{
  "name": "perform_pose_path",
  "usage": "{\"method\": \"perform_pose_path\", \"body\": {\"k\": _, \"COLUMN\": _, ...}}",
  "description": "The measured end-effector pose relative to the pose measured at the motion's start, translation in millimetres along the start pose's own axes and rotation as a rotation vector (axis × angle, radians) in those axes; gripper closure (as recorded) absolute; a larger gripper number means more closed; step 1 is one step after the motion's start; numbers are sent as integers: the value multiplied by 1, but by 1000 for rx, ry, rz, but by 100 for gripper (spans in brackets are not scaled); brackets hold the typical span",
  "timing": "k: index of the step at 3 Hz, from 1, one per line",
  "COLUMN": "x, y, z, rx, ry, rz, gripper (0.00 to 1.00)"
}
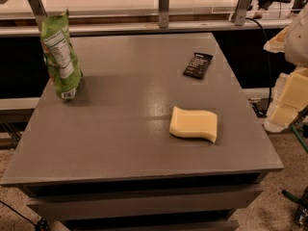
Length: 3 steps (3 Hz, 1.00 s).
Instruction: Pick green rice chip bag
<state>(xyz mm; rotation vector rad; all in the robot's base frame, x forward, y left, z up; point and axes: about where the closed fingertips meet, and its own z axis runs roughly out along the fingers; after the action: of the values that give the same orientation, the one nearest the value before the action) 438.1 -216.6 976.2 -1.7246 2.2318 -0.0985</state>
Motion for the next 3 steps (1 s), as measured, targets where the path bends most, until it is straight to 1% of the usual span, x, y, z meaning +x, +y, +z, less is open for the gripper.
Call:
{"method": "perform_pose_path", "body": {"k": 1, "x": 0, "y": 0, "z": 0, "rx": 0, "ry": 0, "rz": 0, "gripper": 0}}
{"method": "perform_pose_path", "body": {"k": 2, "x": -10, "y": -4, "z": 0, "rx": -1, "ry": -13, "rz": -36, "gripper": 0}}
{"method": "perform_pose_path", "body": {"k": 3, "x": -59, "y": -17, "z": 10, "rx": -46, "ry": -56, "rz": -188, "gripper": 0}}
